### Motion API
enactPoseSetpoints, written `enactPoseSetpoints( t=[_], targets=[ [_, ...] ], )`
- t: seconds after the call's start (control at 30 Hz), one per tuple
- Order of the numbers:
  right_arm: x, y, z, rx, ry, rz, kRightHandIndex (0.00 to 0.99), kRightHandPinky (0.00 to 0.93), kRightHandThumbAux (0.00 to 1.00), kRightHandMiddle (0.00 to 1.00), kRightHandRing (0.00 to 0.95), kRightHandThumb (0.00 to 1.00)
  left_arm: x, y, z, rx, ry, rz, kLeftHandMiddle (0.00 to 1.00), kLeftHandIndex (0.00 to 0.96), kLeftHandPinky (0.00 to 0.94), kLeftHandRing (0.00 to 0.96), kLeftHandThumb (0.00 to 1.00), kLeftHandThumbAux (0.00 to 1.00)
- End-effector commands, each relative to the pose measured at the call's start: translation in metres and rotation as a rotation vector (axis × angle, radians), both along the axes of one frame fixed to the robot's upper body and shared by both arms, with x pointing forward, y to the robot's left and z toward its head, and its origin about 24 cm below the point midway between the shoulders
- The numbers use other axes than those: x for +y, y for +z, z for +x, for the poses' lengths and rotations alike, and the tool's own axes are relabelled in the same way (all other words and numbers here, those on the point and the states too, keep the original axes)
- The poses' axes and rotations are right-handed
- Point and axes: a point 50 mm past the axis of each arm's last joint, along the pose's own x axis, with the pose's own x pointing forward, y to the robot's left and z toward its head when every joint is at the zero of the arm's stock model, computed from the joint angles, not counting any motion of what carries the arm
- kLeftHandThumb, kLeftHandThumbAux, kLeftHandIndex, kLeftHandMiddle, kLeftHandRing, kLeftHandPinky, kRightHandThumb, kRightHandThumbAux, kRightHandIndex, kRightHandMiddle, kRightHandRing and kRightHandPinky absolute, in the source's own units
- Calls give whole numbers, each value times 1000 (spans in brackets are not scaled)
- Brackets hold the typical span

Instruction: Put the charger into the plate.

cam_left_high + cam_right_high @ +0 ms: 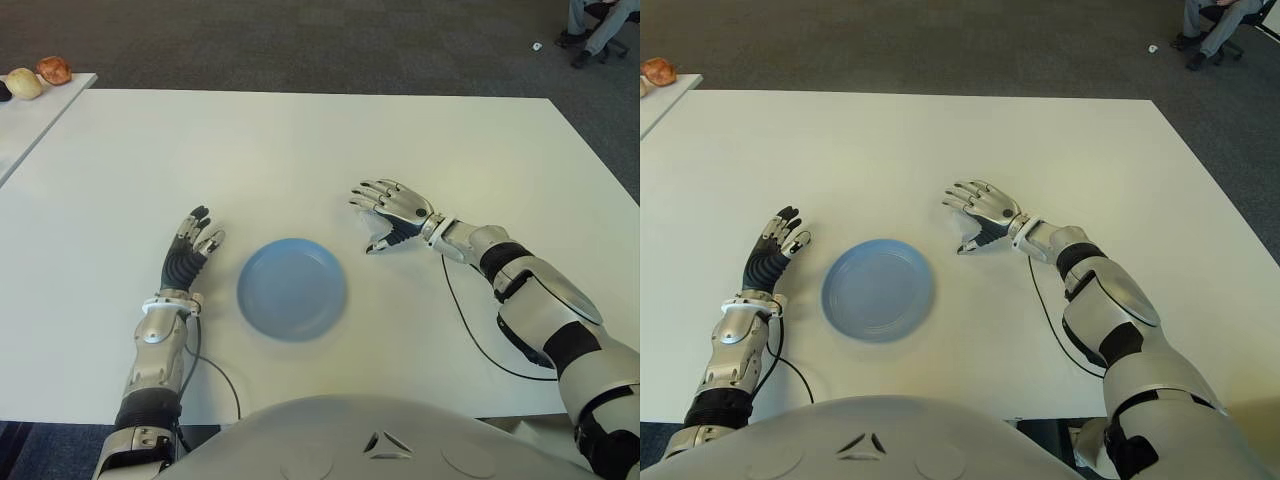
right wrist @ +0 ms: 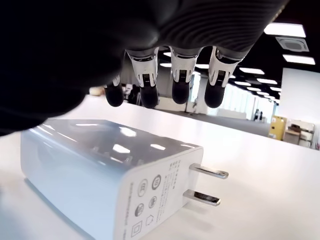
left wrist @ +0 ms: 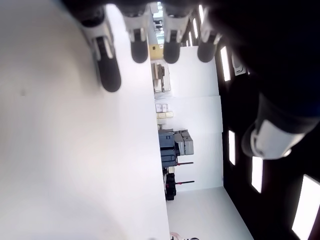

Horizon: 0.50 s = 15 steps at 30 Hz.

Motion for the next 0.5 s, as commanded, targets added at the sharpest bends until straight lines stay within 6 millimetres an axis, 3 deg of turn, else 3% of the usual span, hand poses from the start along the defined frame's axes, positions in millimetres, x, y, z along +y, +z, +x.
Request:
enactPoseSetpoints(
  t=[0.03,0.5],
  targets=[
    [2,-20,-13,82,-15,-23,0,79,376,0,0,120,3,-29,-27,208,17,-31,71,1,65,58,0,568],
    [4,-27,-16,182,-137,92,0,95,380,0,0,101,9,-28,-27,222,8,-23,71,0,61,58,0,565]
  ],
)
